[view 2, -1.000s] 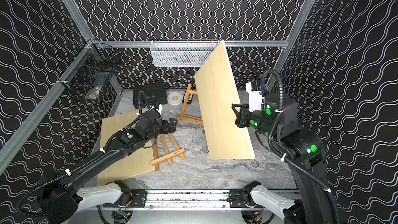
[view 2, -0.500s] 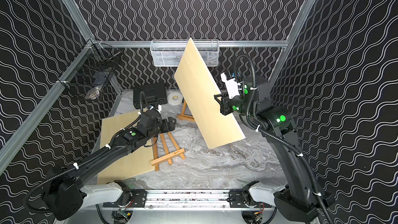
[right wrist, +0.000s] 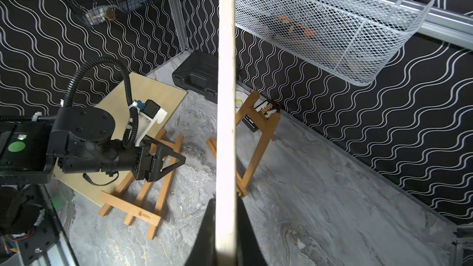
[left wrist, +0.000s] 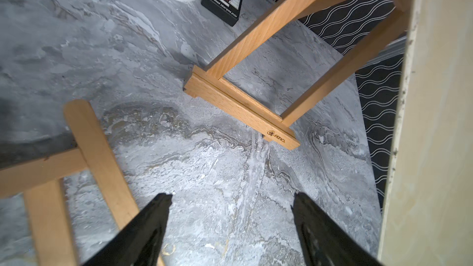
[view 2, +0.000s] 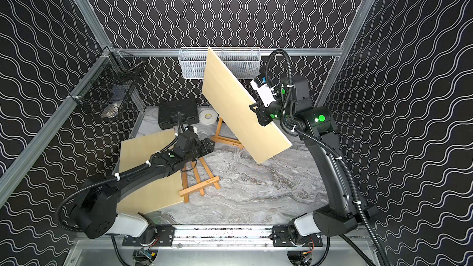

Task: Assemble the easel
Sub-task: Adjust the easel at the center of the board.

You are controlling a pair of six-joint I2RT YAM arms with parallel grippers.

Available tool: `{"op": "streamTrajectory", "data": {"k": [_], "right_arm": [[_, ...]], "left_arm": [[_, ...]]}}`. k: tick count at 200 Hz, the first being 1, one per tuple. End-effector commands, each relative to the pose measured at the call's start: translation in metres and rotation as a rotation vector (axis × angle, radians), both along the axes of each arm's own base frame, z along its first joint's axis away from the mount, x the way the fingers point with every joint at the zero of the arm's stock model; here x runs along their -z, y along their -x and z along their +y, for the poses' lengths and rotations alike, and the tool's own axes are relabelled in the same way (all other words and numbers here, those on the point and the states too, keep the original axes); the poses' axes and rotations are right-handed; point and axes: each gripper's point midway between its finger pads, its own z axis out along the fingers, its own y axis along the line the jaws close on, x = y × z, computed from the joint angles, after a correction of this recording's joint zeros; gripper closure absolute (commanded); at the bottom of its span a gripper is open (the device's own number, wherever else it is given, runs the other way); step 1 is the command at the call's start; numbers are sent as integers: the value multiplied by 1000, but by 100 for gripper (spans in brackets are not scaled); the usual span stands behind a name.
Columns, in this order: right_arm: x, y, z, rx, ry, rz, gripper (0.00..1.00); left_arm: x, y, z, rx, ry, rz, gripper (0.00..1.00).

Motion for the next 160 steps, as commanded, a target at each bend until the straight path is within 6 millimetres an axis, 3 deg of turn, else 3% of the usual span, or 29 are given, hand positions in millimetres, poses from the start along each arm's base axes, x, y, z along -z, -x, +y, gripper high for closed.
{"op": "streamTrajectory", "data": {"k": [1, 63, 101, 160], "right_arm": [[-37, -12, 9, -67, -26, -167, 100], [-23, -33, 10, -102, 9, -137, 100], [-11, -43, 10, -104, 29, -112, 100], [-2, -53, 8, -99, 31, -94, 100]], "left_arm": [[-1, -13, -9, -66, 143, -3, 22], [29, -39, -28, -170, 319, 35, 29], [36, -59, -40, -214, 395, 14, 29], [62, -71, -55, -294, 453, 71, 31]]}}
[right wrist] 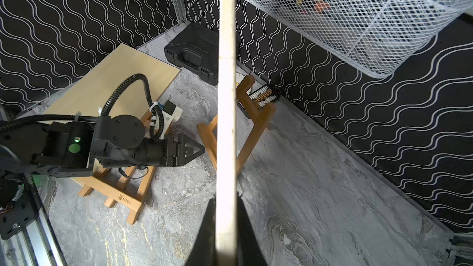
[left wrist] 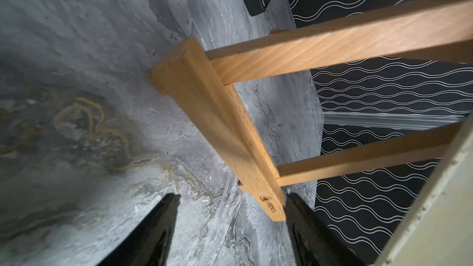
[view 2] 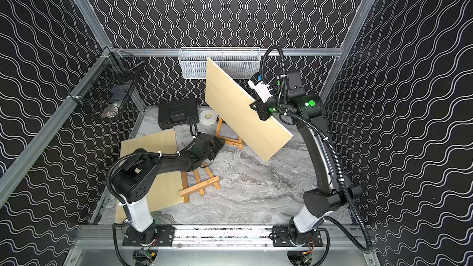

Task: Assemble the easel
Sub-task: Adjust the easel at the center of the board.

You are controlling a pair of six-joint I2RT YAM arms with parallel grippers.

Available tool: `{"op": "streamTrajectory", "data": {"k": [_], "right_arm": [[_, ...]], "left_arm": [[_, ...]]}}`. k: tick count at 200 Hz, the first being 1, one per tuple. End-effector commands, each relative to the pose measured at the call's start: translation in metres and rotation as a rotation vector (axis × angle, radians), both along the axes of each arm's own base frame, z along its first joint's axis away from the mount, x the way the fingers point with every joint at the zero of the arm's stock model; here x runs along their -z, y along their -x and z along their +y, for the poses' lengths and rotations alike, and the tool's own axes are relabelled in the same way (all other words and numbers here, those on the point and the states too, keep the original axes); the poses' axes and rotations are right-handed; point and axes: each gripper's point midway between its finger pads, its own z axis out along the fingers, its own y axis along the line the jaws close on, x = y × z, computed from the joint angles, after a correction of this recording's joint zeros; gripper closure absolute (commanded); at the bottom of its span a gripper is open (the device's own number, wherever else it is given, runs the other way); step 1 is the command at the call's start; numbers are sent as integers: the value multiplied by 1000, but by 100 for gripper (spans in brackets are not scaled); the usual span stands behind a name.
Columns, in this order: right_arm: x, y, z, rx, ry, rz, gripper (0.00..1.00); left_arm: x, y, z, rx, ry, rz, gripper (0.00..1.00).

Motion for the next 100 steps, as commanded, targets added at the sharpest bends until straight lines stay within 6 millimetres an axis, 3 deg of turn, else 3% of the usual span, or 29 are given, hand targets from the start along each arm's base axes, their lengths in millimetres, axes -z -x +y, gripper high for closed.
{"op": "streamTrajectory", "data": {"k": [1, 55, 100], "right_arm": [[-34, -14, 12, -53, -62, -156, 100], [-29, -16, 11, -43, -59, -144, 100], [-31, -14, 8, -40, -70, -150, 100]], "left_arm": [[-6, -15, -4, -70, 73, -21, 31], [1, -27, -12, -107, 84, -22, 35], [20, -31, -17, -150, 128, 17, 41]]}}
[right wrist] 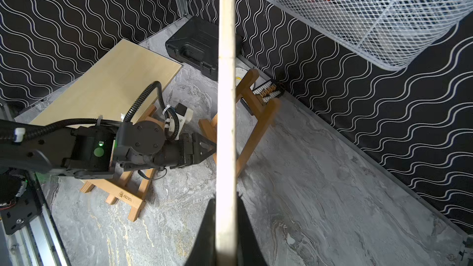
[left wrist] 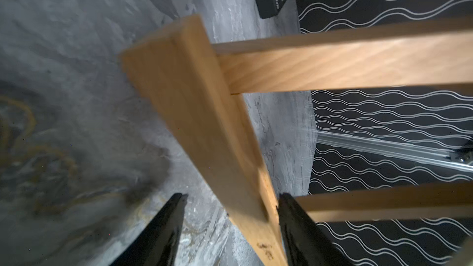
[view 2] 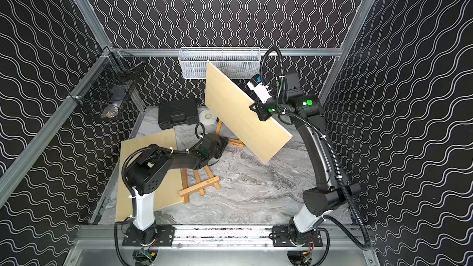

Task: Assemble the easel
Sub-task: Adjust the easel at the center of the board.

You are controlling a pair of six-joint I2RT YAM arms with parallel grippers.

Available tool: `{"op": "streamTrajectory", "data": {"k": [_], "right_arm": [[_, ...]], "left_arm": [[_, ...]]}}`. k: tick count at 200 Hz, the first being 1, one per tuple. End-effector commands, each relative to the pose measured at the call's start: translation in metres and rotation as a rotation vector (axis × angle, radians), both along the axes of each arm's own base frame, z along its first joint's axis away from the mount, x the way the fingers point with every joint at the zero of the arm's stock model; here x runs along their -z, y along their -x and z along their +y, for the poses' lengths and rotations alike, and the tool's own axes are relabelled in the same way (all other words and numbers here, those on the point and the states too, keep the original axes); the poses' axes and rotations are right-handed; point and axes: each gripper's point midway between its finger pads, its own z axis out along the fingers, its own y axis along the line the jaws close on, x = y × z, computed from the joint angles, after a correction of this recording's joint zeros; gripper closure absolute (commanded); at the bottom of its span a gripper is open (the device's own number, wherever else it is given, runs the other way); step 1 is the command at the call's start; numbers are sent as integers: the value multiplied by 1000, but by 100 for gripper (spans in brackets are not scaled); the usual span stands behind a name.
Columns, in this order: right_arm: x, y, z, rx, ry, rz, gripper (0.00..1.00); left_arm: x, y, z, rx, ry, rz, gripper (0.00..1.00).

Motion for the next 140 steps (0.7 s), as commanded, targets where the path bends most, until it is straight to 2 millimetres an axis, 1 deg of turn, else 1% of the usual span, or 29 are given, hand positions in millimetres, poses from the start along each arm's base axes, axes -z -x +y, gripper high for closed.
{"op": "streamTrajectory", "data": {"k": [1, 19, 46, 81, 91, 118, 140], "right_arm": [[-43, -10, 8, -33, -72, -178, 100], [-40, -12, 7, -27, -70, -170, 100], [-40, -12, 6, -18, -72, -170, 100], [-38, -8, 1, 4, -58, -173, 100], [-38, -7, -1, 11, -53, -174, 100], [-45, -1, -6, 27, -50, -180, 100], [-50, 4, -11, 50, -45, -185, 100]], "left_arm": [[-1, -8, -1, -60, 52, -15, 41], [0, -12, -5, -58, 62, -14, 45], [-1, -9, -8, -53, 45, -12, 53], [11, -4, -19, -9, 73, 17, 68], [14, 0, -23, 13, 72, 24, 70], [14, 6, -39, 97, 80, 18, 75], [16, 15, -50, 155, 74, 21, 77]]}}
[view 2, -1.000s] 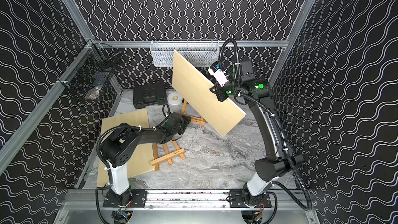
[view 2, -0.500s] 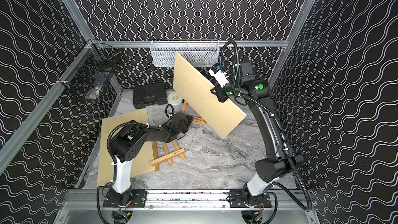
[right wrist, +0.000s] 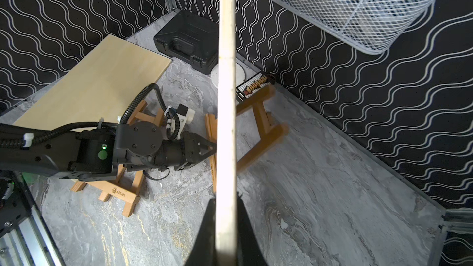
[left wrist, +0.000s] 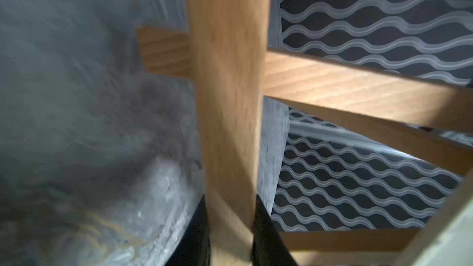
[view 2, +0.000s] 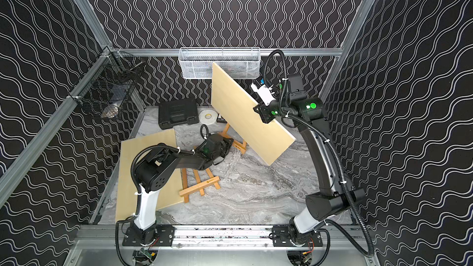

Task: Assemble the easel
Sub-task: Adjust the easel at the center of the board.

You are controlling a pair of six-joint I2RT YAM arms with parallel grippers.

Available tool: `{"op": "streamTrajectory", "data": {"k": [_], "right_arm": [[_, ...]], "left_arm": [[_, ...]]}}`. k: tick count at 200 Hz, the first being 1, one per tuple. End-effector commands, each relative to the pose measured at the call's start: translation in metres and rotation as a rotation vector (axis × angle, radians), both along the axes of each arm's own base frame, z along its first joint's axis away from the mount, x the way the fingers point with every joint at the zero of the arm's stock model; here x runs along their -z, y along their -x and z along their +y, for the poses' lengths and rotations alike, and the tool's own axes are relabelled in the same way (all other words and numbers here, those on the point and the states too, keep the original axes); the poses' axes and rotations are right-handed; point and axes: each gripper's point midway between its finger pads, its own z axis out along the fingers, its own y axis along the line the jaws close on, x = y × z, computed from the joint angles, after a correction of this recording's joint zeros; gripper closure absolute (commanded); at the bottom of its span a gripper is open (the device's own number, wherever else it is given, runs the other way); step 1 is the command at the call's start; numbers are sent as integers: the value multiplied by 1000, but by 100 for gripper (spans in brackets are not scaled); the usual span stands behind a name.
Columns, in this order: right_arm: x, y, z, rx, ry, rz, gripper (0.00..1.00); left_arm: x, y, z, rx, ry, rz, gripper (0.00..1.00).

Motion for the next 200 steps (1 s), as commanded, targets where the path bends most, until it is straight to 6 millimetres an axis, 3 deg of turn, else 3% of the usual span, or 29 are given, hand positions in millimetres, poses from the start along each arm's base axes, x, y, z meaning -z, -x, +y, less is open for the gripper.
{"op": "streamTrajectory", "data": {"k": [1, 57, 85, 136, 182, 200], "right_arm": [[-47, -6, 4, -5, -64, -172, 100], [-38, -7, -13, 129, -75, -103, 100], [-35, -9, -23, 215, -73, -68, 100], [-33, -6, -24, 242, -102, -28, 100], [-21, -3, -24, 237, -84, 19, 100], [-20, -2, -24, 232, -79, 31, 100]], "left_arm": [[23, 18, -9, 94, -70, 52, 77], [18, 20, -44, 246, -89, 29, 78], [17, 20, -52, 306, -131, 33, 73], [15, 22, -54, 332, -152, 19, 67], [-21, 26, -43, 351, -201, -83, 60], [-30, 32, -29, 352, -255, -99, 57]]}}
